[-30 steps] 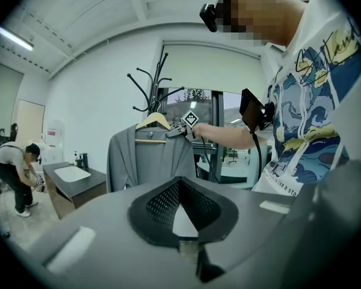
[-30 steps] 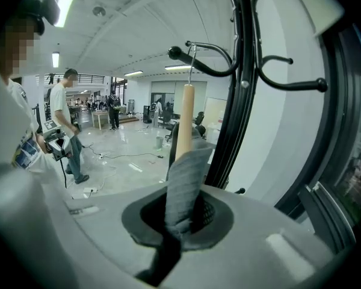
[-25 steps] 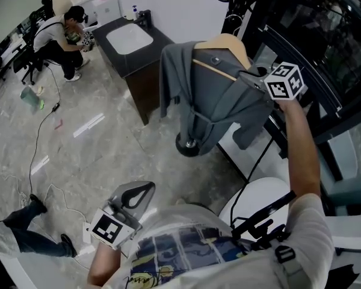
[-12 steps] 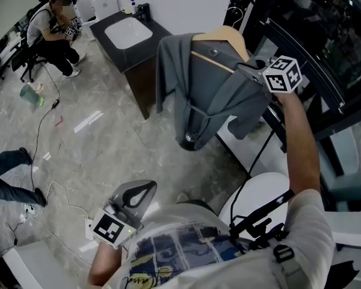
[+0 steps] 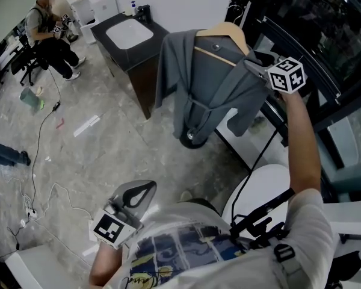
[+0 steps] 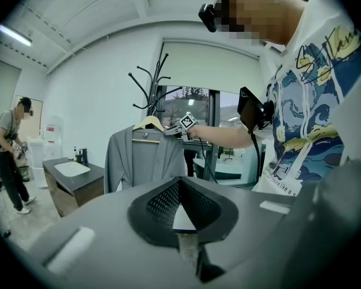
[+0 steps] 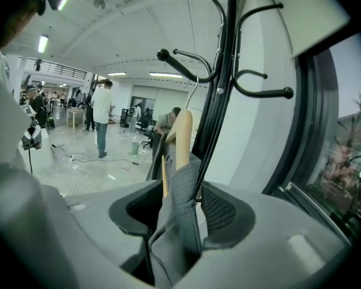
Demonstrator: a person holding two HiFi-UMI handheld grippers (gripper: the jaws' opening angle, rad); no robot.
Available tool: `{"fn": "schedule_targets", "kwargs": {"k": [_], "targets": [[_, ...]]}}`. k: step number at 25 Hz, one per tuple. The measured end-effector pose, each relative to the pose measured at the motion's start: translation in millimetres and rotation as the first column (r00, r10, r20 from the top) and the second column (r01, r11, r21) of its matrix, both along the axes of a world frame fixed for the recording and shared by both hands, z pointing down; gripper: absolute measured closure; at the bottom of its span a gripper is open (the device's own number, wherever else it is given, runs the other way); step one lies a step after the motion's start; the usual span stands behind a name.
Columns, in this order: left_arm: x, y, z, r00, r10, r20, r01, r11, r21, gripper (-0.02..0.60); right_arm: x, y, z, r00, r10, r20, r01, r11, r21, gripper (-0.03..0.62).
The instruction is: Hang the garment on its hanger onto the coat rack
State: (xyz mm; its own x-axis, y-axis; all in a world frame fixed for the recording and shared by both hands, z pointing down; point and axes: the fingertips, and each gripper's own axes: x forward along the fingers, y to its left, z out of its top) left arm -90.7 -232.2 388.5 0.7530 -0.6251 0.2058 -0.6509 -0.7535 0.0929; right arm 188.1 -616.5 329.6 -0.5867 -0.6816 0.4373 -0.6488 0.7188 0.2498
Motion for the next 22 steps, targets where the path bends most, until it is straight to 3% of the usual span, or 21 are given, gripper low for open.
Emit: {"fn": "schedule_targets", "kwargs": {"k": [7, 10, 14, 22], "targets": [[-20, 37, 2, 0.998, 0.057, -0.013, -0.057, 0.998, 0.001, 0.580, 7, 78, -19, 0.991, 0.131, 0.001, -0.130, 0.982, 0.137, 0.406], [-24, 54, 4, 0.995, 0.093, -0.025, -0.093, 0.996, -0.003, 0.580, -7, 136, -12, 0.987, 0.151, 0.053, -0.156, 0.980, 0.122, 0.456], [-35, 77, 6, 0.991, 0.132, -0.031, -0.133, 0.991, -0.010, 0.580, -41, 220, 3, 0.984, 0.150, 0.097, -0.161, 0.979, 0.124, 0.591], [-43, 131, 14, 0.975, 0.218, -0.041, -0.219, 0.976, -0.019, 0.580, -96, 369, 45, 0.965, 0.168, 0.201, -0.186, 0.979, 0.078, 0.591]]}}
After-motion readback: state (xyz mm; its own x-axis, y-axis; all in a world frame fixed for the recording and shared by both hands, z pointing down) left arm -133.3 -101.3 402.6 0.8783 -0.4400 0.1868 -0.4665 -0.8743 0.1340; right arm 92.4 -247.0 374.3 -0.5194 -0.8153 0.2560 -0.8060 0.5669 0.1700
